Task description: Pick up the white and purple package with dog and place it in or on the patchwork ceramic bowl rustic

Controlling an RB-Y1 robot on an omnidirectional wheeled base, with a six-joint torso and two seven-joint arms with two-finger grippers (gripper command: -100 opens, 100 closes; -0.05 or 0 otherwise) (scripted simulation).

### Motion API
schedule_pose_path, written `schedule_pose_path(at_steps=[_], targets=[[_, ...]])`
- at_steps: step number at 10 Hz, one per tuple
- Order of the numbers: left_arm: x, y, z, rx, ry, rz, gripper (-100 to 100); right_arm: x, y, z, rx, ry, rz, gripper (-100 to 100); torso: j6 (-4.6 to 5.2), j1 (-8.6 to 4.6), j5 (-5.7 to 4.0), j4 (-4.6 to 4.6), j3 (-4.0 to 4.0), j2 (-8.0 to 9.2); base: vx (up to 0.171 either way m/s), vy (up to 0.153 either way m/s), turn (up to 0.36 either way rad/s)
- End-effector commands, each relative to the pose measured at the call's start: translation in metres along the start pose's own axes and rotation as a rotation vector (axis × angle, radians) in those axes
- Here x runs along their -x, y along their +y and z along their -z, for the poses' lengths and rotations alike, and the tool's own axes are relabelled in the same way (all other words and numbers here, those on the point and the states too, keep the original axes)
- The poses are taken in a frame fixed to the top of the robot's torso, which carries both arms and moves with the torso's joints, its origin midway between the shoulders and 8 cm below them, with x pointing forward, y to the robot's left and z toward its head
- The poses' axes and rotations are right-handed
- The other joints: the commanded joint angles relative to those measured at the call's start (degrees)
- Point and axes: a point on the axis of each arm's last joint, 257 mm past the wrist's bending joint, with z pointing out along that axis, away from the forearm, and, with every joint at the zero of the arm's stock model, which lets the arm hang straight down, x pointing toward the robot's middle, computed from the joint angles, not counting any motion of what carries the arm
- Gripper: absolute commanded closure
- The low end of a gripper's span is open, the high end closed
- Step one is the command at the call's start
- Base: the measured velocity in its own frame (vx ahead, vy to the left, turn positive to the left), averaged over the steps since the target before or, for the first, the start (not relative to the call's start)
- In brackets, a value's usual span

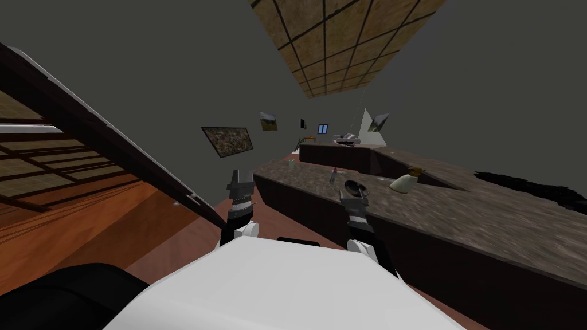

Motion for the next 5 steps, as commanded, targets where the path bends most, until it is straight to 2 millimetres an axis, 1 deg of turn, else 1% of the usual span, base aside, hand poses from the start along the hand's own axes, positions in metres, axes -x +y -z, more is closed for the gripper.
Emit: schedule_pose_path(at_steps=[1, 3, 5], targets=[[0.0, 0.0, 0.0, 0.0, 0.0, 0.0, 0, 0.015, -0.005, 0.0, -0.011, -0.034, -0.05, -100, 0.0, 0.0, 0.0, 0.0, 0.0, 0.0, 0.004, 0.044, 0.032], [0.0, 0.0, 0.0, 0.0, 0.0, 0.0, 0, 0.039, -0.01, -0.001, -0.022, -0.086, -0.124, -100, -0.02, -0.07, -0.02, -0.02, -0.05, -0.09, 0.026, 0.053, 0.088], [0.0, 0.0, 0.0, 0.0, 0.0, 0.0, 0, 0.065, -0.011, -0.003, -0.022, -0.136, -0.195, -100, -0.01, -0.05, -0.01, -0.04, -0.11, -0.2, 0.064, 0.055, 0.085]])
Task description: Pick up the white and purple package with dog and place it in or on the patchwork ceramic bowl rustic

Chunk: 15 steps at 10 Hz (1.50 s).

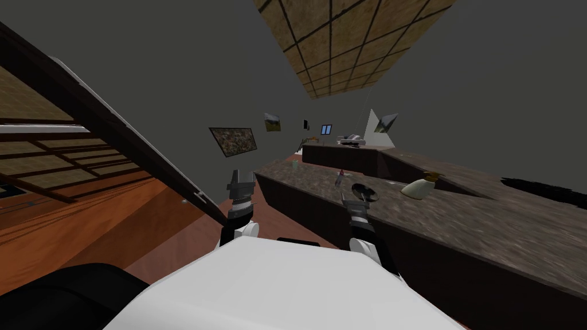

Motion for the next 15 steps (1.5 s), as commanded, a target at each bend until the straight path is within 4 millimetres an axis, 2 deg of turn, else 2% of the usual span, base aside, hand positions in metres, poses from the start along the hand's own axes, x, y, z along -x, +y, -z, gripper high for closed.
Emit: schedule_pose_path(at_steps=[1, 5, 6, 10, 15], targets=[[0.0, 0.0, 0.0, 0.0, 0.0, 0.0, 0, 0.02, 0.003, -0.005, 0.003, -0.04, -0.061, -100, 0.0, 0.0, 0.0, 0.0, 0.0, 0.0, 0.083, 0.041, 0.095], [0.0, 0.0, 0.0, 0.0, 0.0, 0.0, 0, 0.065, 0.021, -0.017, 0.04, -0.124, -0.202, -100, 0.0, -0.14, -0.03, -0.03, -0.08, -0.14, 0.103, 0.013, 0.096], [0.0, 0.0, 0.0, 0.0, 0.0, 0.0, 0, 0.065, 0.021, -0.017, 0.04, -0.124, -0.202, -100, 0.0, -0.14, -0.03, -0.04, -0.11, -0.19, 0.077, 0.006, 0.026], [0.0, 0.0, 0.0, 0.0, 0.0, 0.0, 0, 0.101, 0.043, -0.028, 0.096, -0.188, -0.333, -100, 0.0, -0.16, -0.03, -0.01, -0.04, -0.05, 0.08, 0.004, 0.083], [0.0, 0.0, 0.0, 0.0, 0.0, 0.0, 0, 0.136, 0.066, -0.035, 0.163, -0.246, -0.471, -100, 0.02, -0.16, -0.03, -0.01, -0.02, -0.01, 0.085, 0.0, 0.076]])
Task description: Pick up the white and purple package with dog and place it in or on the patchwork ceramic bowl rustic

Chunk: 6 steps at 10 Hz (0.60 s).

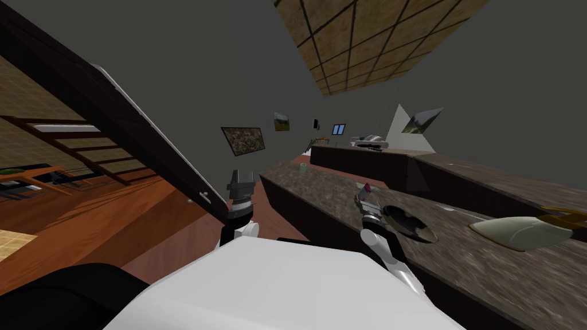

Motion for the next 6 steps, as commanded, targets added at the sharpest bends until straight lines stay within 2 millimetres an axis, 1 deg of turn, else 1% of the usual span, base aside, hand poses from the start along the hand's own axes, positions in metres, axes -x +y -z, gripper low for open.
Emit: schedule_pose_path(at_steps=[1, 2, 3, 4, 5, 6], targets=[[0.0, 0.0, 0.0, 0.0, 0.0, 0.0, 0, 0.0044, 0.0084, -0.0036, 0.019, -0.016, -0.045, -100, 0.0, 0.0, 0.0, 0.0, 0.0, 0.0, 0.01, 0.016, -0.03], [0.0, 0.0, 0.0, 0.0, 0.0, 0.0, 0, 0.0026, 0.0062, -0.0024, 0.013, -0.009, -0.029, -100, 0.03, 0.04, 0.01, 0.03, 0.1, 0.18, 0.003, 0.005, -0.013], [0.0, 0.0, 0.0, 0.0, 0.0, 0.0, 0, 0.003, 0.0067, -0.0025, 0.013, -0.011, -0.033, 0, 0.02, 0.03, 0.01, 0.05, 0.15, 0.26, 0.0, 0.0, 0.0], [0.0, 0.0, 0.0, 0.0, 0.0, 0.0, 0, 0.003, 0.0066, -0.0025, 0.013, -0.01, -0.033, -100, 0.02, 0.01, 0.01, 0.06, 0.17, 0.29, 0.0, 0.0, 0.0], [0.0, 0.0, 0.0, 0.0, 0.0, 0.0, 0, 0.003, 0.0066, -0.0025, 0.013, -0.01, -0.033, 100, 0.02, 0.01, 0.0, 0.06, 0.18, 0.31, 0.0, 0.0, 0.0], [0.0, 0.0, 0.0, 0.0, 0.0, 0.0, 0, 0.003, 0.0066, -0.0025, 0.013, -0.01, -0.033, 100, 0.02, 0.01, 0.0, 0.07, 0.18, 0.31, 0.0, 0.0, 0.0]])
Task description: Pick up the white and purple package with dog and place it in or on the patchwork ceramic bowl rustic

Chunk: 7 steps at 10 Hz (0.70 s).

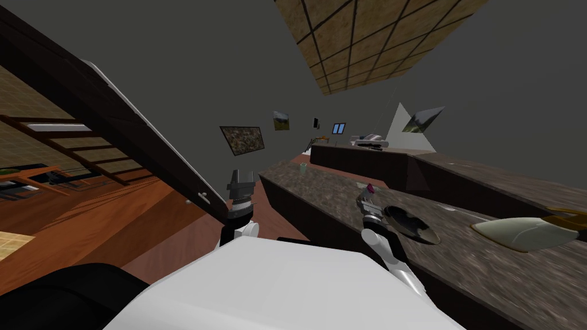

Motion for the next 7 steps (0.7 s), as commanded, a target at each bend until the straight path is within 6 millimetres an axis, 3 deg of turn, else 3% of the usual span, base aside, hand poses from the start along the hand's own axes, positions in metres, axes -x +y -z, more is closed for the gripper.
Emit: schedule_pose_path(at_steps=[1, 3, 4, 5, 6, 7], targets=[[0.0, 0.0, 0.0, 0.0, 0.0, 0.0, 0, 0.0, 0.0, 0.0, 0.0, 0.0, 0.0, 100, 0.0, 0.0, 0.0, 0.0, 0.0, 0.0, 0.0, 0.0, 0.0], [0.0, 0.0, 0.0, 0.0, 0.0, 0.0, 0, 0.0003, 0.0006, 0.0002, 0.001, -0.001, 0.0, 100, -0.04, 0.03, 0.01, 0.01, 0.0, -0.01, 0.0, 0.0, 0.0], [0.0, 0.0, 0.0, 0.0, 0.0, 0.0, 0, 0.0003, 0.0006, 0.0001, 0.001, -0.001, 0.001, 0, -0.04, 0.04, 0.01, 0.01, 0.0, -0.01, 0.0, 0.0, 0.0], [0.0, 0.0, 0.0, 0.0, 0.0, 0.0, 0, 0.0003, 0.0005, 0.0002, 0.001, -0.001, 0.001, 100, -0.04, 0.03, 0.01, 0.01, 0.0, -0.01, 0.0, 0.0, 0.0], [0.0, 0.0, 0.0, 0.0, 0.0, 0.0, 0, 0.0003, 0.0005, 0.0001, 0.001, 0.0, 0.0, 0, -0.04, 0.03, 0.01, 0.01, 0.0, -0.01, 0.0, 0.0, 0.0], [0.0, 0.0, 0.0, 0.0, 0.0, 0.0, 0, 0.0, 0.0089, -0.0025, -0.005, -0.014, 0.015, 100, -0.04, 0.03, 0.01, 0.01, 0.0, -0.01, -0.013, 0.076, -0.053]])
